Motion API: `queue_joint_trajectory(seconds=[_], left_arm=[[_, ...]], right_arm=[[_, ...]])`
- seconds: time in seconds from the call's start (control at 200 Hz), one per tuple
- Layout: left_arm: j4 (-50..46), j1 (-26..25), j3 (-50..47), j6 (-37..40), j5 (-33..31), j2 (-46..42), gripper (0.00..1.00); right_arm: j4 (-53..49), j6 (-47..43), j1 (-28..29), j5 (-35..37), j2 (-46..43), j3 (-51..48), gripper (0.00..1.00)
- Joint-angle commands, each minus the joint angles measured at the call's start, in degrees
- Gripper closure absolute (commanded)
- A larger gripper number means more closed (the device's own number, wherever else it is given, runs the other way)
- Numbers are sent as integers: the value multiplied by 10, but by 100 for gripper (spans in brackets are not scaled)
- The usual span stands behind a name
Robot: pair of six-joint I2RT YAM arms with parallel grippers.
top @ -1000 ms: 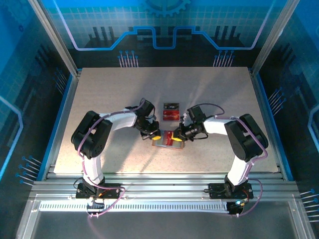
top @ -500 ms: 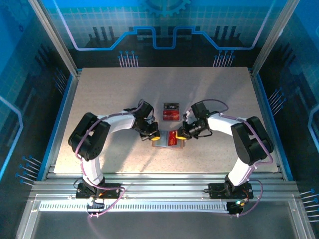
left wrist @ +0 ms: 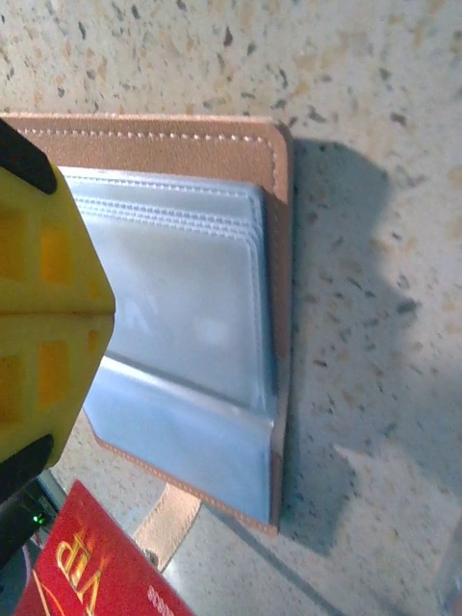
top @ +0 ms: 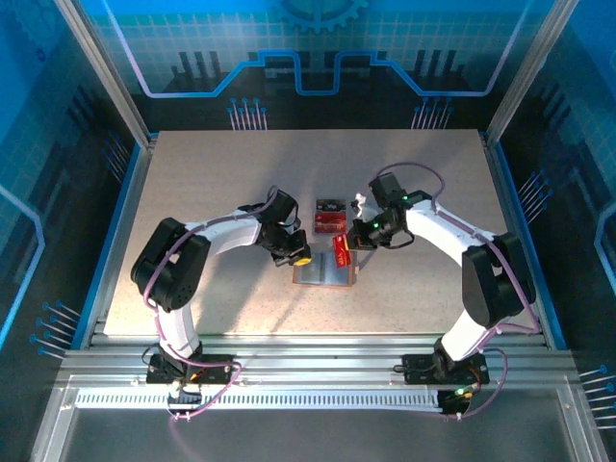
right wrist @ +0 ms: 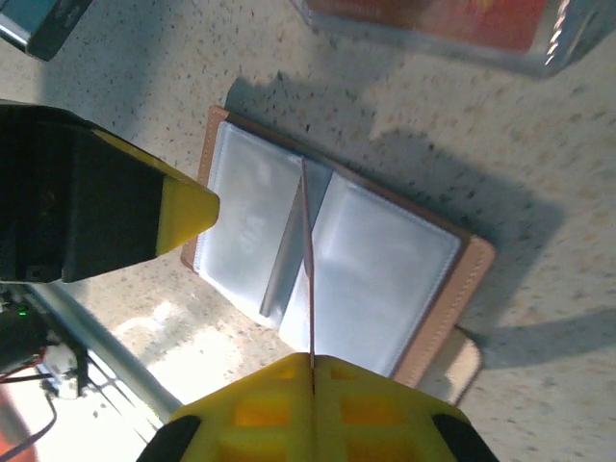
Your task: Take the credit cards out of the card holder
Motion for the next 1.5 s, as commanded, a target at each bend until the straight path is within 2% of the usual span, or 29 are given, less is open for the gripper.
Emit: queue_joint_trajectory(seconds=[0.0,0.24,0.445,0.61,1.026,1.331,1.496], left_arm=[[-11,12,7,19,-2,-30,93],[3,47,-28,34,2,-80,91],[15,76,-68,38,11,-113,91],[26,86,-98,32,9,-134,90],[24,89,-127,11,-10,-167,90],[5,89,-96,21,-8,-139,90],[5,90,-91,23,-6,-127,89]], right_arm=[[-84,-115,10,65,-20,41,100],[-148,-293,36,150,5,135,100],[-233,-447,64,155,72,236,100],[-301,-549,97,236,144,318,100],[-360,-636,91,268,262,491,100],[-407,-665,79,272,341,621,100],[-419,-678,78,274,374,661,100]])
